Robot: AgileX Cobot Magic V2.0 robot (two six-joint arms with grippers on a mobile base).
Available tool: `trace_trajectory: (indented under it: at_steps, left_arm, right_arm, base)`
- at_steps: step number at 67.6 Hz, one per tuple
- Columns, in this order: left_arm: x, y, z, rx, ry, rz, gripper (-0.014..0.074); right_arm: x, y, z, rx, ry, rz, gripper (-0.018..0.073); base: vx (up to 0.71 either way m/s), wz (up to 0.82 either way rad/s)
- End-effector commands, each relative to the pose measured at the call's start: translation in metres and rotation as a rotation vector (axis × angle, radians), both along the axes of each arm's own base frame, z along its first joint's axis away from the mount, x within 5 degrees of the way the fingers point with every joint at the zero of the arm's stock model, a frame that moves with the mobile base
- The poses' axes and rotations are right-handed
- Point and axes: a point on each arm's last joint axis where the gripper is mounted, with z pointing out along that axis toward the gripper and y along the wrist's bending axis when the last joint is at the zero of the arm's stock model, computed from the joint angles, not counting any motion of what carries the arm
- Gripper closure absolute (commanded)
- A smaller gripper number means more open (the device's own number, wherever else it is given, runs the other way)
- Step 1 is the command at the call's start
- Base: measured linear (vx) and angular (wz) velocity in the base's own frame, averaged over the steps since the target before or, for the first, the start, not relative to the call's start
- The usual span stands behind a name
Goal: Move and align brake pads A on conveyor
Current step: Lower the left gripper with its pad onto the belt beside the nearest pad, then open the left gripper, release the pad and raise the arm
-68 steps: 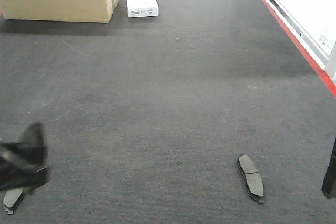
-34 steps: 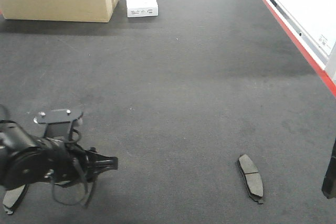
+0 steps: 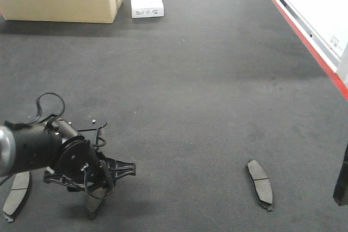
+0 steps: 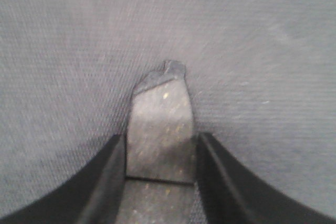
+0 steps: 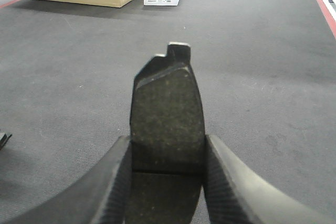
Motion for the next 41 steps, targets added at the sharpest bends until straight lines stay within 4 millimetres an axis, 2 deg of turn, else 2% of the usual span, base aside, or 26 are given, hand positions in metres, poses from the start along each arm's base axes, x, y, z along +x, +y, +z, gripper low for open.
trace_trajectory:
  at_steps: [1,9,18,30,41]
  left_arm:
    - [0.006,-0.002,0.026,-0.038,-0.056,0.016,0.0188]
    - [0.003,-0.001,0.046,-0.050,-0.100,-0.014,0.0181]
    - [-0.011,0.000,0.083,-0.088,-0.203,-0.084,0.0180]
    - [-0.049,0.010,0.141,-0.134,-0.340,-0.172,0.0180]
    - [-0.085,0.031,0.180,-0.172,-0.468,-0.201,0.0181]
  right_arm:
    - [0.001,0.002,0.018,0.026,-0.116,0.017,0.0564]
    - [0.001,0.002,0.018,0.026,-0.116,0.017,0.0564]
    - [0.001,0.002,0.018,0.026,-0.116,0.017,0.0564]
    - [0.001,0.002,0.018,0.026,-0.116,0.017,0.0564]
    - [0.001,0.002,0.018,0.026,-0.116,0.017,0.0564]
  base:
    - [0.00,0.00]
    - [0.00,0.00]
    - [0.00,0.00]
    - [0.00,0.00]
    - [0.00,0.00]
